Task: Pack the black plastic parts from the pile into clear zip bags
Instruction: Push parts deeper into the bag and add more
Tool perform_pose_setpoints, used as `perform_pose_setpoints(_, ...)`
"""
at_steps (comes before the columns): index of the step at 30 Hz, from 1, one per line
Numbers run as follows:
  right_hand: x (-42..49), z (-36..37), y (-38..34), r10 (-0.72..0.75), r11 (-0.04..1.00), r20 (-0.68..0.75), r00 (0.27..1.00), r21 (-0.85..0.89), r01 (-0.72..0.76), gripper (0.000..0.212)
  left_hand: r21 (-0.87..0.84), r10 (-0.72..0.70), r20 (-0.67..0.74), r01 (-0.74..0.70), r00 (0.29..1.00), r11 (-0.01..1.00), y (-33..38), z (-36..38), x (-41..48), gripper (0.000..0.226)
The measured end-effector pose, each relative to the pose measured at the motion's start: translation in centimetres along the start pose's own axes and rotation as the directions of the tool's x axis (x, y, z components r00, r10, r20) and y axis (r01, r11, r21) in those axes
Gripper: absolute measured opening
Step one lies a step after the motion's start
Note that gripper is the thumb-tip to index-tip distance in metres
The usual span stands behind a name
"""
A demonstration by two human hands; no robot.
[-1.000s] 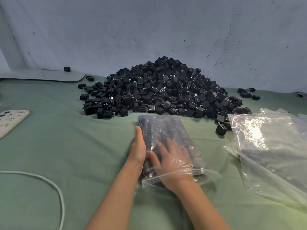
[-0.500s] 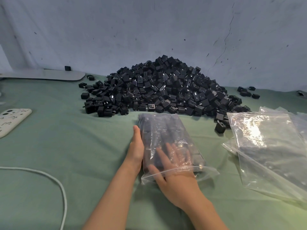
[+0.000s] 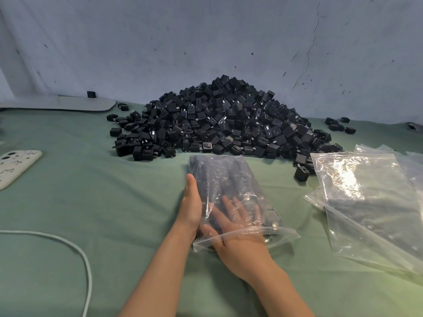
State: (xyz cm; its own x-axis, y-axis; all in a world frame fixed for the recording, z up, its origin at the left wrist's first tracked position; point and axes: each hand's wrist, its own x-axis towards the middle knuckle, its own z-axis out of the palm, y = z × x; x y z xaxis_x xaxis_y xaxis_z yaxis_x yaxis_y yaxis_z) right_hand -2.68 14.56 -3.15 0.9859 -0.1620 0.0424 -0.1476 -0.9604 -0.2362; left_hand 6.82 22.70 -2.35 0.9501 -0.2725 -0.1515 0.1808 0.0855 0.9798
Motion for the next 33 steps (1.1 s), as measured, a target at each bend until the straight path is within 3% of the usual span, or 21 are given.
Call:
perform_pose_setpoints(10,-0.7,-0.1,0.0,-0.002,1.0,-0.024,1.0,-0.027,0.001,0.065,0.146,0.097,0.002,-0.097,0.995,0.984,-0.3,0.1,0.2,0.058)
perform_pose_setpoints(15,-4.0,-1.9,0.6,-0.077,0.992,0.013,0.997,-0.1,0.078,0.061,0.151,0.091,0.014,-0.092,0.996,0.984,-0.1,0.0,0.4,0.056)
perform_pose_setpoints(17,-5.6,-3.3,1.1,-0.134,0.989,0.073,0.988,-0.06,0.139,0.055,0.187,0.082,0.014,-0.084,0.996,0.979,0.1,-0.1,0.7,0.057)
perform_pose_setpoints(19,-6.4,-5.2,1.6,-0.153,0.981,0.017,0.988,0.121,0.15,0.047,0.265,0.101,-0.004,-0.096,0.995,0.96,0.5,-0.2,1.0,0.061)
perform_pose_setpoints(22,-4.5,-7.3,2.9,0.028,0.883,-0.278,0.96,0.456,0.107,0.031,0.446,0.218,-0.036,-0.179,0.975,0.877,1.5,0.1,1.3,0.061)
perform_pose_setpoints(25,1.9,-7.0,5.5,0.304,0.857,-0.415,0.857,0.513,-0.056,0.015,0.548,0.288,0.015,-0.249,0.957,0.799,2.9,1.2,1.7,0.057)
perform_pose_setpoints(28,7.9,-5.8,8.7,0.575,0.77,-0.283,0.768,0.504,-0.391,0.042,0.624,0.348,0.093,-0.326,0.933,0.71,3.8,2.5,2.1,0.049)
perform_pose_setpoints(33,11.0,-4.4,13.8,0.731,0.638,-0.183,0.657,0.522,-0.565,0.055,0.648,0.334,0.198,-0.379,0.921,0.661,3.8,3.6,2.4,0.042)
